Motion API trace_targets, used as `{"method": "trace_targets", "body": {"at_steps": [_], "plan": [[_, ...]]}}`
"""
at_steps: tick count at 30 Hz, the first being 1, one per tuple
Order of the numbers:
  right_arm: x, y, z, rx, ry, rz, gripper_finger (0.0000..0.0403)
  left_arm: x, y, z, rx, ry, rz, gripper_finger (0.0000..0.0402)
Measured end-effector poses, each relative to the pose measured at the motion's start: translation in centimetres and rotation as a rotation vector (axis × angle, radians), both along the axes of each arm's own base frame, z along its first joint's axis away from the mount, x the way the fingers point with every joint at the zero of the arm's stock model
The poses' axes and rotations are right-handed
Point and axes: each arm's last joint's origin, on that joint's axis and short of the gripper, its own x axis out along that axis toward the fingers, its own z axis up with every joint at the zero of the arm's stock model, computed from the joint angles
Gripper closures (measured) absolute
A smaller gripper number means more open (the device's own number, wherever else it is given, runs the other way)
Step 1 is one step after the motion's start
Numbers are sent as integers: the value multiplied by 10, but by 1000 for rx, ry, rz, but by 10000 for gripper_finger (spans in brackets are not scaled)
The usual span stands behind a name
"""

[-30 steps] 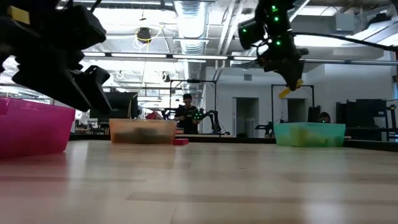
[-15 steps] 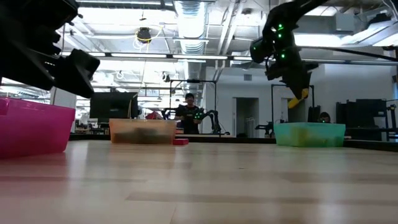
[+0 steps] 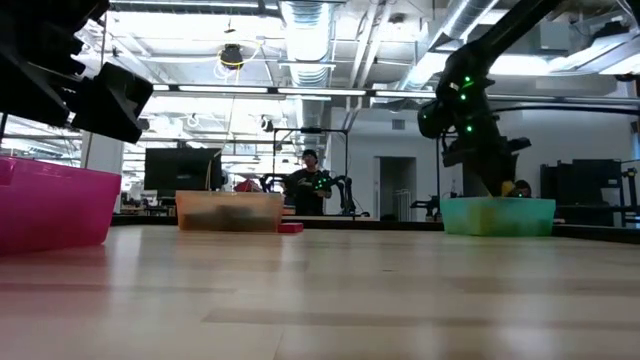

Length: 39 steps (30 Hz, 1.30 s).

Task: Sort blocks
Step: Put the yellow block into the green bin, then put the red block into the red bin

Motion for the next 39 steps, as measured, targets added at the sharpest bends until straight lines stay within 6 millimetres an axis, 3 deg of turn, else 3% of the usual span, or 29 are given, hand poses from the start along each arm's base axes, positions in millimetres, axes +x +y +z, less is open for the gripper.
{"method": "trace_targets", "body": {"at_steps": [8, 19, 26, 32, 39], "plan": [[2, -4, -2, -31, -31, 21, 281, 0, 0, 0, -15, 3, 10, 166], [4, -1, -1, -40, -26, 12, 161, 0, 0, 0, -28, 7, 17, 166], [11, 0, 8, -55, -26, 21, 158, -1, -2, 1, -40, 5, 13, 166], [36, 9, 20, -134, -87, 82, 168, 0, -2, 2, -55, -5, 16, 166], [96, 36, 23, -237, -403, 253, 168, 0, -3, 2, -66, -3, 21, 166]]}}
